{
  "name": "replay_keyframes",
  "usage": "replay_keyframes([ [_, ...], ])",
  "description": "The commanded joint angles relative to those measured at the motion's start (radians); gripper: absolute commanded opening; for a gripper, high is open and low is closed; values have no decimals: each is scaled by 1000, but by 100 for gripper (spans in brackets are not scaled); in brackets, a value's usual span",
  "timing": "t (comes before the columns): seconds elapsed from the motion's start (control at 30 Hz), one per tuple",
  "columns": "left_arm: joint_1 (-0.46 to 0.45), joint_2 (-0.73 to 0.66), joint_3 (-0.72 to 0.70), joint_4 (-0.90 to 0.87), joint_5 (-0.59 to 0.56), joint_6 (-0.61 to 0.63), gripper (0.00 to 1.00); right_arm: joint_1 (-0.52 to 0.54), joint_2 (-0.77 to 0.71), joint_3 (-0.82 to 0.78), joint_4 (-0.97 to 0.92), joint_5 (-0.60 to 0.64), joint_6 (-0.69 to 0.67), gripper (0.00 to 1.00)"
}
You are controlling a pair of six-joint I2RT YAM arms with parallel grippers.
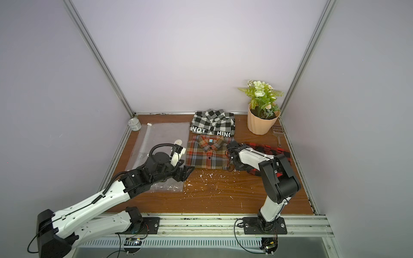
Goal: Take the shirt out of the vacuum bag
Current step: Move the shirt at the center of the board.
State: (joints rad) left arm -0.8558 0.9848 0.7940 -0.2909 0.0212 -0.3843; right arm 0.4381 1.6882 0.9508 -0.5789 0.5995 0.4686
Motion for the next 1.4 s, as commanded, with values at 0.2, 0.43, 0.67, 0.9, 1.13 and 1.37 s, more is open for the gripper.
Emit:
replay_keyframes([
  [0.2, -77, 44, 51, -82, -92, 10, 76, 74, -340, -116, -38, -244, 82, 0],
  [0.43, -76, 62, 58, -72, -104, -2, 76, 180, -551, -203, -114, -285, 211, 0],
  [0.67, -77, 85, 63, -37, -75, -27, 76, 206, -724, -279, -147, -339, 281, 0],
  [0.9, -76, 92, 57, -17, -75, -37, 76, 282, -859, -282, -148, -381, 376, 0],
  [1.13, -78, 91, 50, -17, -97, -46, 76, 469, -848, -244, -122, -335, 504, 0],
  [1.37, -64, 76, 55, -20, -173, -44, 86, 641, -775, -214, -56, -285, 594, 0],
])
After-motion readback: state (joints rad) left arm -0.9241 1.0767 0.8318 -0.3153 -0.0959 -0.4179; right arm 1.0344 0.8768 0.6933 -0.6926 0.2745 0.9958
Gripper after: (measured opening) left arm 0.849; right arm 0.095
